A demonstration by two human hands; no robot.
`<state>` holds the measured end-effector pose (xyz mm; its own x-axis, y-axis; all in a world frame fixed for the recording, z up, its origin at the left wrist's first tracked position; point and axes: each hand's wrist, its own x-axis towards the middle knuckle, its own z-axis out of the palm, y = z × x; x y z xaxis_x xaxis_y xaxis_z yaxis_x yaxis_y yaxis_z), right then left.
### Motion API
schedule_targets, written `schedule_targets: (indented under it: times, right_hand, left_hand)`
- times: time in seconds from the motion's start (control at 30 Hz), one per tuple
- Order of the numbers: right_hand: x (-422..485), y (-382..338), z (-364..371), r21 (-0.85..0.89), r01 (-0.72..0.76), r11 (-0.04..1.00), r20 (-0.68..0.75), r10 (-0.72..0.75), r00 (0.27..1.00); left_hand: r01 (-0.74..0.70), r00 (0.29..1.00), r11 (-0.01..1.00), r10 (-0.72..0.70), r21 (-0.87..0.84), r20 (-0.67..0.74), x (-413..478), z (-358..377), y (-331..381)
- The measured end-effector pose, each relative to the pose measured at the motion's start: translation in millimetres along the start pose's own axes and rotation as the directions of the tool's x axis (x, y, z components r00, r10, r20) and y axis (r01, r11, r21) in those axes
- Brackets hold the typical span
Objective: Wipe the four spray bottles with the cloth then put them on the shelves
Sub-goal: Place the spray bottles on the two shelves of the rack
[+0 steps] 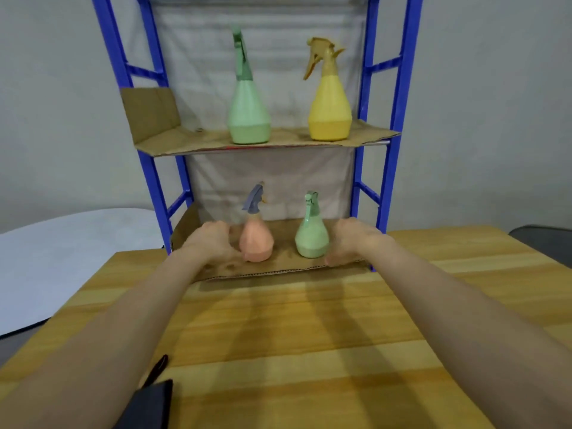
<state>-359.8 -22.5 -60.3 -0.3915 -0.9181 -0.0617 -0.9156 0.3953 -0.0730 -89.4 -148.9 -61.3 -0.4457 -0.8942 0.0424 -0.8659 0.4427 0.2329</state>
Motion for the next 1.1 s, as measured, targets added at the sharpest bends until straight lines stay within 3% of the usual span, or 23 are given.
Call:
schedule_targets:
  times: [0.2,0.43,0.53,0.67,0.83,0.93,1.1]
  right_hand:
    - [-56.2,-6.0,-76.0,-0.063,0.054,0.997,-0.011,-0.055,0.998]
    - [-85.9,-15.9,-172.2,-0.093,0.136,0.986,-0.214,-0.153,0.965]
    - [-73.6,-17.7,-201.8,-0.038,0.119,0.992,-0.342,-0.125,0.931]
    - [-40.2,-15.4,-217.5,0.205,0.062,0.977,-0.537,0.059,0.841]
    - [3.4,-20.5,-208.8,0.410,0.044,0.911,-0.514,0.191,0.836]
    - [26.8,-28.1,-199.7,0.442,0.021,0.897,-0.504,0.229,0.832]
    - [48.9,-36.0,-193.9,0.299,-0.002,0.954,-0.609,0.193,0.769]
  left_hand:
    - [-0.096,0.995,0.948,0.102,0.304,-0.003,-52.7,-64.6,14.7]
    - [-0.127,0.961,0.928,0.202,0.350,-0.187,-65.0,-146.0,37.4]
    - [-0.109,0.934,0.954,0.195,0.280,-0.300,-50.0,-172.0,46.2]
    - [-0.086,0.877,0.996,0.057,-0.038,-0.478,-15.5,-189.6,55.4]
    - [-0.088,0.892,0.929,-0.087,-0.359,-0.443,40.5,-187.5,66.1]
    - [-0.049,0.868,0.928,-0.143,-0.368,-0.475,66.5,-177.2,78.6]
    - [0.082,0.837,0.947,-0.234,-0.309,-0.495,92.8,-168.9,101.0]
